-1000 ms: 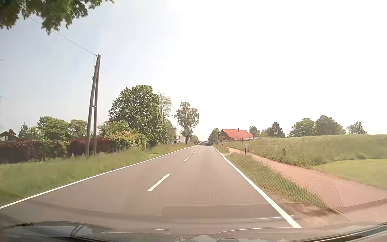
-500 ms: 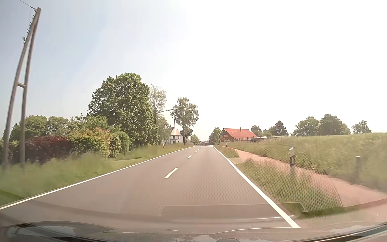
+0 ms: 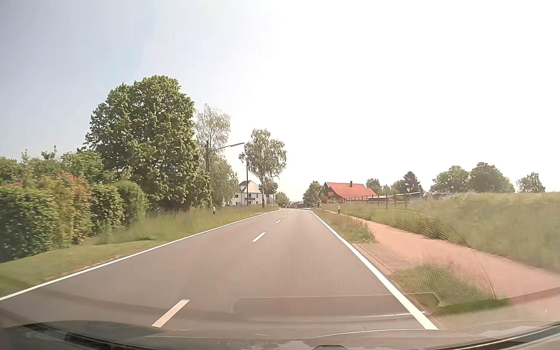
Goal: Follow the waypoints while adhering to traffic rules and regulations
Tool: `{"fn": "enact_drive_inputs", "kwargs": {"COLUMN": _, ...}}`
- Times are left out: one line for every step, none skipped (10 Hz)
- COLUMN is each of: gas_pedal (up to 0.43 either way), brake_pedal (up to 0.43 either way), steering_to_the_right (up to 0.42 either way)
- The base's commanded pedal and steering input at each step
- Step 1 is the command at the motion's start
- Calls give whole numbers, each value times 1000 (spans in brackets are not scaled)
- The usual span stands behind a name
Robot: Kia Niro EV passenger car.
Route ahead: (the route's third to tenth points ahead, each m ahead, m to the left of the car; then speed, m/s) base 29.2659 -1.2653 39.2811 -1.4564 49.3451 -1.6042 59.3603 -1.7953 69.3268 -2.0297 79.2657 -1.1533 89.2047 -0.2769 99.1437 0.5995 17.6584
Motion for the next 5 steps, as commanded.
{"fn": "enact_drive_inputs", "kwargs": {"gas_pedal": 0, "brake_pedal": 0, "steering_to_the_right": -2}}
{"fn": "enact_drive_inputs", "kwargs": {"gas_pedal": 0, "brake_pedal": 0, "steering_to_the_right": -2}}
{"fn": "enact_drive_inputs", "kwargs": {"gas_pedal": 0, "brake_pedal": 0, "steering_to_the_right": -2}}
{"fn": "enact_drive_inputs", "kwargs": {"gas_pedal": 0, "brake_pedal": 0, "steering_to_the_right": -1}}
{"fn": "enact_drive_inputs", "kwargs": {"gas_pedal": 47, "brake_pedal": 0, "steering_to_the_right": -1}}
